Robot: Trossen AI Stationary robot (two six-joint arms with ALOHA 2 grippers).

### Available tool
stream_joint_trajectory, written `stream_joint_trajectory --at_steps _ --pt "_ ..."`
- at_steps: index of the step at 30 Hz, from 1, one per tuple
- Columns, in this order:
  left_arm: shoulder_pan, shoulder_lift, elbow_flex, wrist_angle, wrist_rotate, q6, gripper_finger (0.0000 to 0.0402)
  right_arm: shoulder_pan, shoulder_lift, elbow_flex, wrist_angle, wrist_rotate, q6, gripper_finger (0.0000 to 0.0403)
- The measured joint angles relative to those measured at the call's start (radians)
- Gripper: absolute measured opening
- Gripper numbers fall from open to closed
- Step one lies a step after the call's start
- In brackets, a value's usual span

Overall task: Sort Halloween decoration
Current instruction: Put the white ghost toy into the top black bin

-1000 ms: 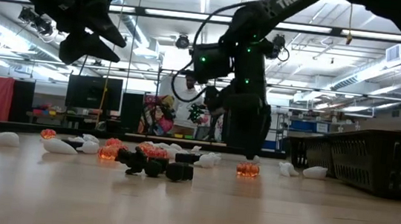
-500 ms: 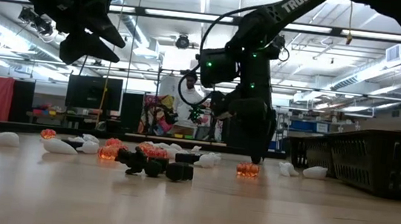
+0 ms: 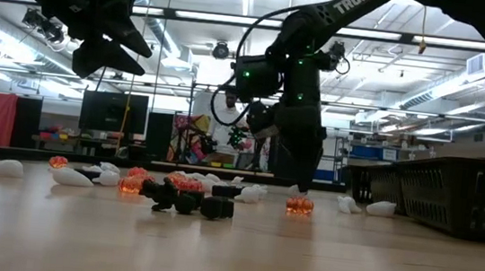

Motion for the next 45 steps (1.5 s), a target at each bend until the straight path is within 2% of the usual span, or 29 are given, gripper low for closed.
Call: stream_joint_trajectory --at_steps 9,20,26,36,45 --pt "0.0 0.0 0.0 0.0 0.0 0.0 0.0192 -0.038 -0.006 0.006 -0.018 -0.113 -0.065 0.0072" --pt "0.0 0.0 0.0 -0.001 0.0 0.0 0.0192 -0.08 -0.038 0.009 0.003 -0.119 -0.116 0.0071" --pt "0.0 0.0 0.0 -0.002 0.0 0.0 0.0192 -0.091 -0.05 0.009 -0.027 -0.173 -0.162 0.0071" --pt "0.0 0.0 0.0 -0.003 0.0 0.0 0.0192 -0.139 -0.249 -0.008 -0.081 -0.155 -0.214 0.0071" --pt "0.0 0.0 0.0 -0.003 0.0 0.0 0.0192 -0.254 -0.469 -0.26 -0.053 -0.1 -0.19 0.0071"
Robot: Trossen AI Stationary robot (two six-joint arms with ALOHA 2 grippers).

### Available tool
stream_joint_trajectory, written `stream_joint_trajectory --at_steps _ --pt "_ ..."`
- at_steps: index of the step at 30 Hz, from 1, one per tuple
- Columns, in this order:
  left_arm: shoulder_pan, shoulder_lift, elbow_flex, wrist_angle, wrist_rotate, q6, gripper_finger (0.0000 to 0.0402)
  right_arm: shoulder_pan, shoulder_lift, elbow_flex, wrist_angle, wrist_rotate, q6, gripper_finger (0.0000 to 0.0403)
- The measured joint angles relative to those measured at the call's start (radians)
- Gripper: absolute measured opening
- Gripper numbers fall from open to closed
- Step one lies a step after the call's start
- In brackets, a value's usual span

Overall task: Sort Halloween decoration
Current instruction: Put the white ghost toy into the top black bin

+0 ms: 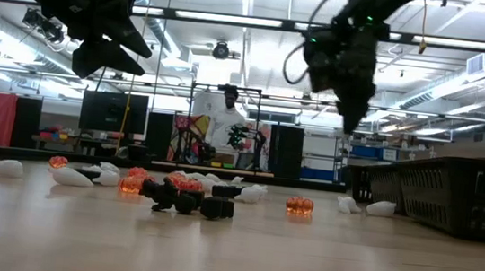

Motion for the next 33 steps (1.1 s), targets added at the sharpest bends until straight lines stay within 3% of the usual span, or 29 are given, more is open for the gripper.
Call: stream_joint_trajectory --at_steps 8,17,24,33 --pt "0.0 0.0 0.0 0.0 0.0 0.0 0.0192 -0.068 -0.096 -0.226 0.131 0.001 0.044 0.0071" --pt "0.0 0.0 0.0 0.0 0.0 0.0 0.0192 -0.08 -0.1 -0.357 0.3 0.049 0.059 0.0071" --pt "0.0 0.0 0.0 0.0 0.0 0.0 0.0192 -0.08 -0.1 -0.418 0.367 0.064 0.075 0.0076" --pt "0.0 0.0 0.0 0.0 0.0 0.0 0.0192 -0.08 -0.1 -0.426 0.345 0.051 0.091 0.0111"
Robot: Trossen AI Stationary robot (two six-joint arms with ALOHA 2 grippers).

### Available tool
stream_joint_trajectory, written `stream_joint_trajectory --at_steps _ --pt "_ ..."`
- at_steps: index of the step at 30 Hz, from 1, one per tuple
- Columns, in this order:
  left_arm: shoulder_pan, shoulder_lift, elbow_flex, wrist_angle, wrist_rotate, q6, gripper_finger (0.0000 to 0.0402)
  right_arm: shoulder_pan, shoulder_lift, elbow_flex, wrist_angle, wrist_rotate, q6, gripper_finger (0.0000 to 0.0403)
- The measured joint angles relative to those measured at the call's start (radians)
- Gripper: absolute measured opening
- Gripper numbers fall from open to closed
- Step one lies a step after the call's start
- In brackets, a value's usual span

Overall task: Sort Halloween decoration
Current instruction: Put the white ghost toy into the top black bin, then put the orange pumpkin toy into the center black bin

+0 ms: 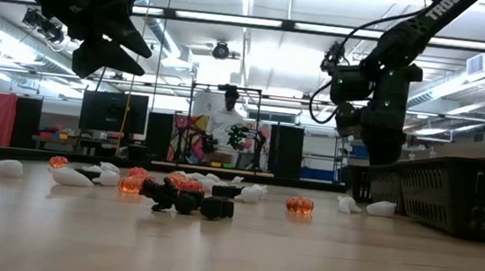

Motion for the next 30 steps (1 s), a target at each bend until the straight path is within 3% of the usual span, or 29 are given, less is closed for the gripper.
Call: stream_joint_trajectory --at_steps 10,15,20,30 --pt "0.0 0.0 0.0 0.0 0.0 0.0 0.0192 0.011 0.0 0.133 -0.143 -0.009 -0.01 0.0115" --pt "0.0 0.0 0.0 0.0 0.0 0.0 0.0192 0.064 0.0 0.264 -0.131 0.06 0.03 0.0115" --pt "0.0 0.0 0.0 0.0 0.0 0.0 0.0192 0.108 0.012 0.361 -0.096 0.037 0.064 0.0115" --pt "0.0 0.0 0.0 0.0 0.0 0.026 0.0192 0.396 0.165 0.457 -0.069 -0.045 0.021 0.0138"
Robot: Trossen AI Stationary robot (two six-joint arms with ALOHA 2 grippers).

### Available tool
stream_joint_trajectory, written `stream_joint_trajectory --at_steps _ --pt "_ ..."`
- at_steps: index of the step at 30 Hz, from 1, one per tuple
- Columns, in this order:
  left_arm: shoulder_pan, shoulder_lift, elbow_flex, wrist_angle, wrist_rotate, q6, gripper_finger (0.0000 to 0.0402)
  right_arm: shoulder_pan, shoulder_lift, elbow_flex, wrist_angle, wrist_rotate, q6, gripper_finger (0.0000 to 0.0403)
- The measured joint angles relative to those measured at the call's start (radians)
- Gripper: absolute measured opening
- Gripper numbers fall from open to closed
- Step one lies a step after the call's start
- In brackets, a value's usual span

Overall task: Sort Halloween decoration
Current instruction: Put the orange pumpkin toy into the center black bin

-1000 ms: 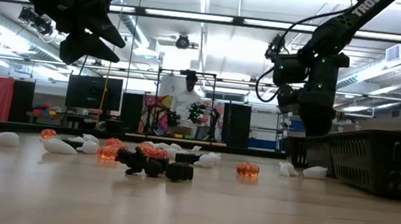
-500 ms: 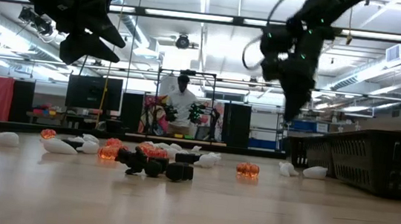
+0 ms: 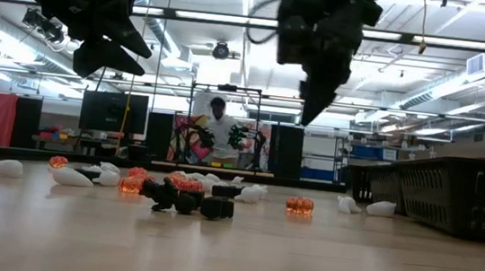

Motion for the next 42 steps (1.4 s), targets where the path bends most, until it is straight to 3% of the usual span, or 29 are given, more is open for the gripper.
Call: stream_joint_trajectory --at_steps 7,14,27,31,42 --pt "0.0 0.0 0.0 -0.022 0.003 0.001 0.0192 0.115 0.111 0.013 0.189 0.013 0.088 0.0205" --pt "-0.001 0.0 0.0 -0.109 0.138 0.002 0.0192 0.216 0.158 0.013 0.228 0.037 0.079 0.0252" --pt "-0.002 0.0 0.0 -0.127 0.158 0.047 0.0192 0.419 0.241 0.013 0.314 0.193 0.071 0.0229" --pt "-0.002 0.0 0.0 -0.127 0.158 0.047 0.0192 0.441 0.256 0.009 0.29 0.266 0.081 0.022" --pt "-0.002 0.0 0.0 -0.127 0.158 0.047 0.0192 0.443 0.254 -0.06 0.299 0.279 0.1 0.0194"
